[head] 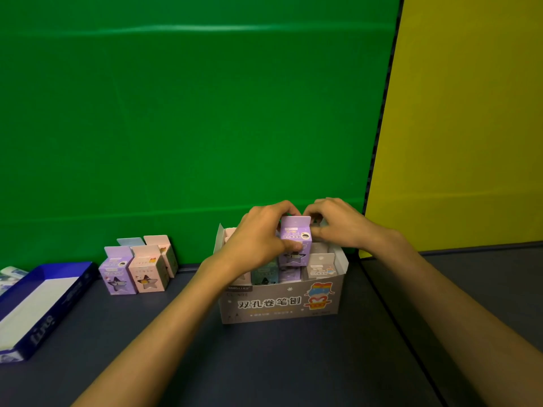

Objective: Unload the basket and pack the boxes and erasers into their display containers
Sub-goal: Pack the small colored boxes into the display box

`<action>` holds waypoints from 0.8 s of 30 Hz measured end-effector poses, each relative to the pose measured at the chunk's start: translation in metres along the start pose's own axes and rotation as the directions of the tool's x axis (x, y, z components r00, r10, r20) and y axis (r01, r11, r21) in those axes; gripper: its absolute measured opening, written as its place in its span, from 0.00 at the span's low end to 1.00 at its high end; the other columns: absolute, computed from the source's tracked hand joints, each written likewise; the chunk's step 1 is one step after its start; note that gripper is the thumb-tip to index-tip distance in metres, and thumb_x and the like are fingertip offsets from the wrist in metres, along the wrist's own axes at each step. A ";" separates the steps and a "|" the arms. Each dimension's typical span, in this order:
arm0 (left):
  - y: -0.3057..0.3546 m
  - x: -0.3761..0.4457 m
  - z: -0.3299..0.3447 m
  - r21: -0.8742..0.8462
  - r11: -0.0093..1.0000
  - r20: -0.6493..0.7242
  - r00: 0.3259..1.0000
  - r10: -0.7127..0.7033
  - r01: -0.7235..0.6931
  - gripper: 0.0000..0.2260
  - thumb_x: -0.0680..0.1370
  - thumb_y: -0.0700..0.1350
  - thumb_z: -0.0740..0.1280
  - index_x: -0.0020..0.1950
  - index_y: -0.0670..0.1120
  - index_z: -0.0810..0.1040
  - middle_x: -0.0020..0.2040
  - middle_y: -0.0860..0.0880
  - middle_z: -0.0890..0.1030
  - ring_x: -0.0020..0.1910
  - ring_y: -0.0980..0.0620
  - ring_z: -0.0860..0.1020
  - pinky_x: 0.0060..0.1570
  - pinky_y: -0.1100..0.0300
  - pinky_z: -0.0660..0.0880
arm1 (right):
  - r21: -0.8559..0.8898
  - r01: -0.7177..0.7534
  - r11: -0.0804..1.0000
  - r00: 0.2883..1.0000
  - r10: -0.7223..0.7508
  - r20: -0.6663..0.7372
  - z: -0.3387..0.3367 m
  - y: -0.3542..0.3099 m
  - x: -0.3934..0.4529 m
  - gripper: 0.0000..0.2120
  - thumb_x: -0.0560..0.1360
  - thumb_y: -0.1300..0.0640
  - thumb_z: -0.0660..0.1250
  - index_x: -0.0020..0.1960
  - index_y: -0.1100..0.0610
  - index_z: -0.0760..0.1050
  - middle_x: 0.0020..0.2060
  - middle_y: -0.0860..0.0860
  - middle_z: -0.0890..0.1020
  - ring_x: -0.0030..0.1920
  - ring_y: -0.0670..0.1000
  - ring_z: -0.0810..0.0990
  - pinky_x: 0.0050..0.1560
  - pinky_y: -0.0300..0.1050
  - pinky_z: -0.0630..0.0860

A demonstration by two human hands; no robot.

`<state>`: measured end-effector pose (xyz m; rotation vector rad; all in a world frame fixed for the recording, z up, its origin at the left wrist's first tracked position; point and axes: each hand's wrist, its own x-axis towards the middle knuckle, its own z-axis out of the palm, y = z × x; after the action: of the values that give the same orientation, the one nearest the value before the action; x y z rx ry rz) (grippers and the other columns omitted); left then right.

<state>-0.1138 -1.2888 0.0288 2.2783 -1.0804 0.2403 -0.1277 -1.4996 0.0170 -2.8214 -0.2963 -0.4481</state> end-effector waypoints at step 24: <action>-0.010 0.001 0.030 0.640 0.766 0.140 0.989 -0.050 -0.052 0.27 0.67 0.67 0.73 0.61 0.54 0.79 0.56 0.50 0.81 0.60 0.46 0.74 0.58 0.49 0.67 | 0.000 0.001 1.000 0.999 -0.001 -0.050 0.000 -0.015 0.000 0.12 0.77 0.50 0.70 0.59 0.52 0.78 0.46 0.44 0.79 0.47 0.46 0.78 0.49 0.48 0.78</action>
<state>-0.1083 -1.3026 0.0004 2.9492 -1.2050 0.5167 -0.1317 -1.4850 0.0200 -2.8052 -0.2876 -0.5174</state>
